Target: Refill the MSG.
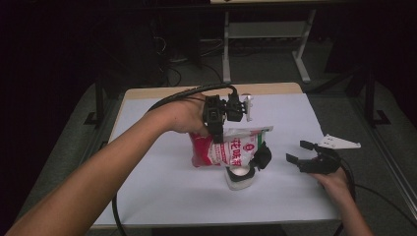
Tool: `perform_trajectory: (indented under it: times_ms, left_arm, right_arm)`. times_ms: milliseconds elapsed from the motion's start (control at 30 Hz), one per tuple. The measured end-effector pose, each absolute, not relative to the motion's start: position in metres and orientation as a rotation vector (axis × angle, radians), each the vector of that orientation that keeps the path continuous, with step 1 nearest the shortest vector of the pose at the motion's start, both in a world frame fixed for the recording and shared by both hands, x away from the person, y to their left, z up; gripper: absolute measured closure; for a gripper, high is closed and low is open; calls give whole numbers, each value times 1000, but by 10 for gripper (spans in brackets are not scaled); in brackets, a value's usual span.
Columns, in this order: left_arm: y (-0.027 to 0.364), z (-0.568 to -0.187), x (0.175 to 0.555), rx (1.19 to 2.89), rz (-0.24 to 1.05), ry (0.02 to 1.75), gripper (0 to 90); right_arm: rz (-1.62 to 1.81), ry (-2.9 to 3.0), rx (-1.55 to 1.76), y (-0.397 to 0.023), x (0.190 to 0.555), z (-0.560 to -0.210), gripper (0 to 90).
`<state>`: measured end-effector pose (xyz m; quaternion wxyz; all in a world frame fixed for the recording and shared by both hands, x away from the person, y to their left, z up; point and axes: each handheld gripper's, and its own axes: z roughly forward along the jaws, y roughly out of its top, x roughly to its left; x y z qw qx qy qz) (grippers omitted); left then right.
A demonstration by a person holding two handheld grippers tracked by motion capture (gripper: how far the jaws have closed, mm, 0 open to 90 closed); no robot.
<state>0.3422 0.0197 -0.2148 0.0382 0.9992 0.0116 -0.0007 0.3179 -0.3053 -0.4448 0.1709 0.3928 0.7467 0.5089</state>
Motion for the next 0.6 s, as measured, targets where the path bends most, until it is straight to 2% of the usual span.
perform_trajectory:
  times_ms: [600]
  left_arm:
    - [46,-223,347,2918,-59,94,863]
  right_arm:
    - [1440,2125,1119,-304,318,-446,140]
